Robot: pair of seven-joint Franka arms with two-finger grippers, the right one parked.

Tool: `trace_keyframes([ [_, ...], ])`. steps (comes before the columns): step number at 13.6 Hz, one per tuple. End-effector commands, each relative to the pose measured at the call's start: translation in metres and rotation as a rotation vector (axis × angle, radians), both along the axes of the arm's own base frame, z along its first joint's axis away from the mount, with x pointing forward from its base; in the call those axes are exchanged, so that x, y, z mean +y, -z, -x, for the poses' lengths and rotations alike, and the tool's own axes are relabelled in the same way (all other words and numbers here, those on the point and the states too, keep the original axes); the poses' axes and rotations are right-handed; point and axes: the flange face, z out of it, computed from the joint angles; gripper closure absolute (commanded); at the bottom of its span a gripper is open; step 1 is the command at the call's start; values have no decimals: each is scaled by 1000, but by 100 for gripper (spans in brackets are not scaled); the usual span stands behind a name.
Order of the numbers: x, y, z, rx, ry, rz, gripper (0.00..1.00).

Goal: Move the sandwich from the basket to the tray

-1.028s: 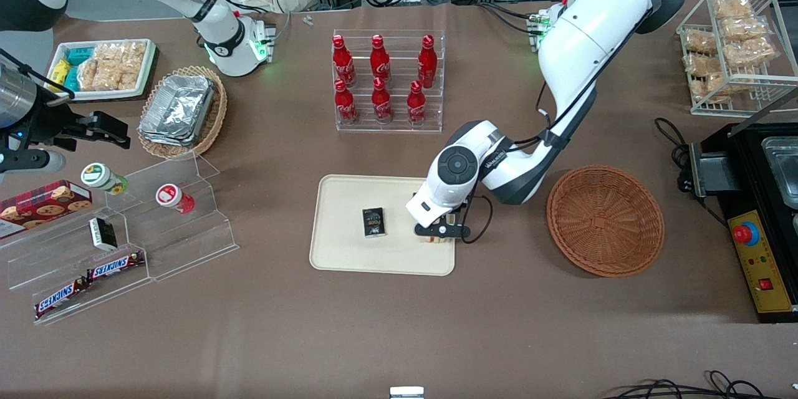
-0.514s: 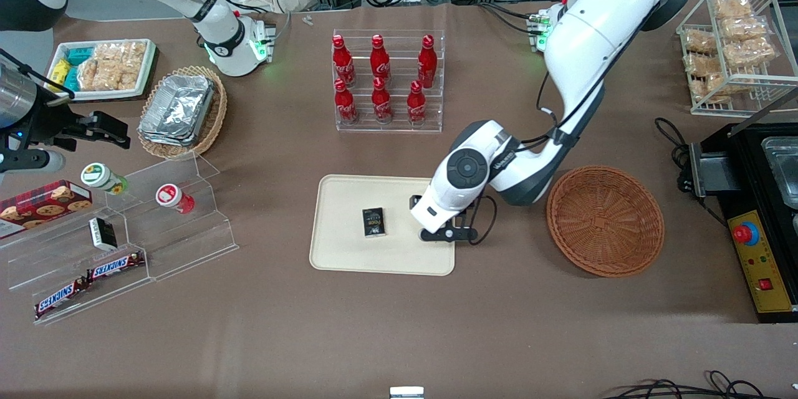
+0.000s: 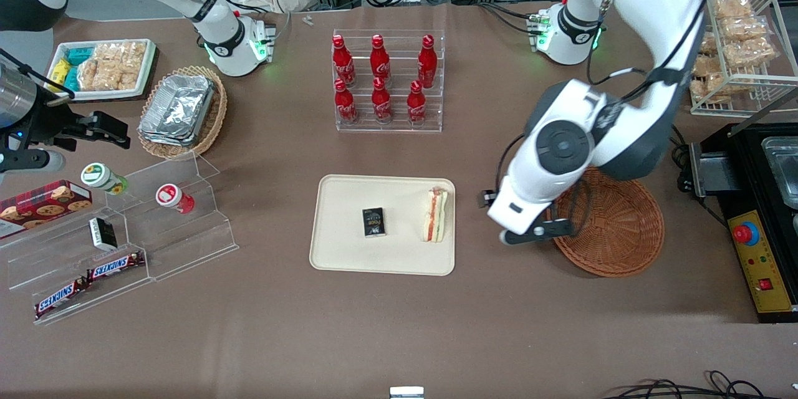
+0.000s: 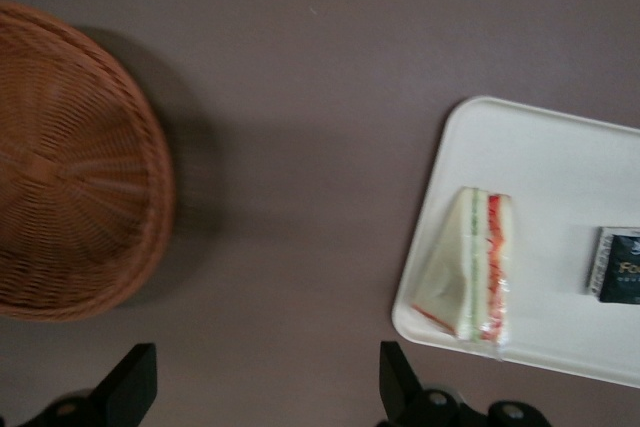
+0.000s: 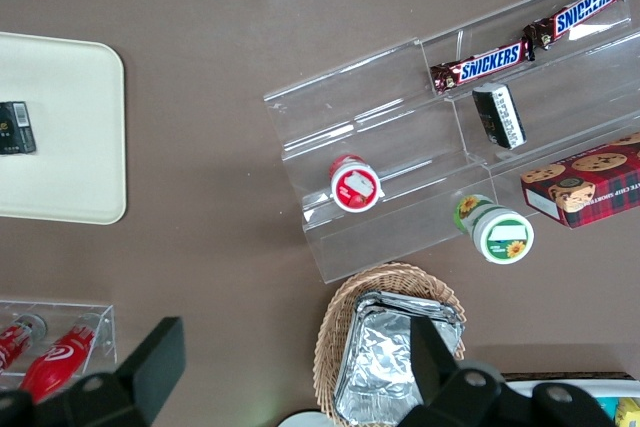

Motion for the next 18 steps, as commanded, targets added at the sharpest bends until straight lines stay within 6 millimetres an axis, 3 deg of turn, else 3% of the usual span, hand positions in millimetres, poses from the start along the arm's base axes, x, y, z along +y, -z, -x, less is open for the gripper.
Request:
trace_keyframes([
  [1, 56, -36, 2, 21, 29, -19, 0],
  [3, 85, -67, 11, 40, 24, -42, 0],
  [5, 112, -84, 17, 60, 39, -64, 0],
  [6, 117, -91, 20, 67, 83, -68, 0],
  [8, 150, -99, 17, 78, 101, -63, 0],
  [9, 157, -105, 18, 73, 93, -63, 0],
  [13, 208, -104, 12, 95, 96, -37, 0],
  [16, 230, -103, 9, 98, 76, -32, 0],
  [18, 235, -103, 9, 98, 76, -34, 0],
])
